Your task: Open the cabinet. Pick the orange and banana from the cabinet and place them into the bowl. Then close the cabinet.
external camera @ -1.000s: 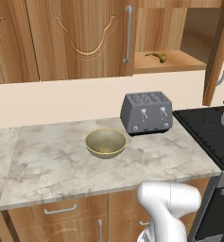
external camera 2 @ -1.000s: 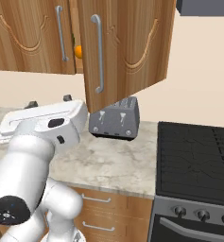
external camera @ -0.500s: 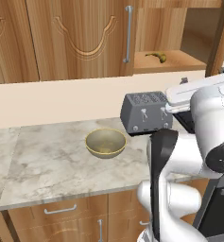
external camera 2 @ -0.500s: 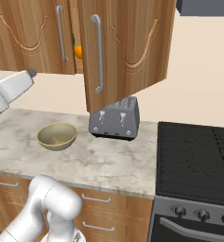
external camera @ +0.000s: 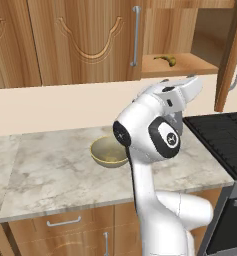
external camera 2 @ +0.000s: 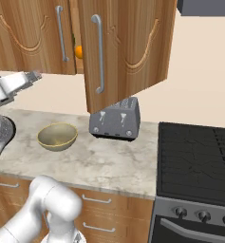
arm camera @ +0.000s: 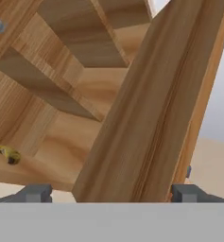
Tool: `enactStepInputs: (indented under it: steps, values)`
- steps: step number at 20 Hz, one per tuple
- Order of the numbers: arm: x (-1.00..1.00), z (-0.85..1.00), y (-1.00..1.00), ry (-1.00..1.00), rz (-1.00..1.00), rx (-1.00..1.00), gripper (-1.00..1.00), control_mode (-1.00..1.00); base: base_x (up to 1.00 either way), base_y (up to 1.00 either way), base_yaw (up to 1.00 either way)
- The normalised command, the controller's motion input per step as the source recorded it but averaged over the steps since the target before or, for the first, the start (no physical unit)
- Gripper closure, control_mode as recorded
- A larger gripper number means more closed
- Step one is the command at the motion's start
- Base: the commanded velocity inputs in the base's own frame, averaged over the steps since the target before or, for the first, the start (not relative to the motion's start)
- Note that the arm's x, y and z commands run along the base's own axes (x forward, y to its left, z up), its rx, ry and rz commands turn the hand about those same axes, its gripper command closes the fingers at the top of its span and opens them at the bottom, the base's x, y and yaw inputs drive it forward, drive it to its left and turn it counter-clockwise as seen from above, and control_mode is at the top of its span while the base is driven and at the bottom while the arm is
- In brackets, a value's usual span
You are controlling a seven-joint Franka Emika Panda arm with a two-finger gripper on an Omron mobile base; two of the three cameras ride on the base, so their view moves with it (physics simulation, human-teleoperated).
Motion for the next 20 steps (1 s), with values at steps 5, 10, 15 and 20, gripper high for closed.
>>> enactStepInputs:
  steps: [5, 10, 15, 20]
  values:
    - [0.28, -0.08, -0.73, 0.02, -0.03, 0.16, -1.0, -1.0, 0.0, 0.0, 0.0]
    - [0.0, 0.0, -0.93, 0.01, 0.0, 0.27, -1.0, -1.0, 0.0, 0.0, 0.0]
    - [0.0, 0.0, -1.0, 0.01, 0.0, 0.3, -1.0, -1.0, 0.0, 0.0, 0.0]
    - [-0.04, -0.01, -1.0, 0.0, 0.0, 0.26, -1.0, -1.0, 0.0, 0.0, 0.0]
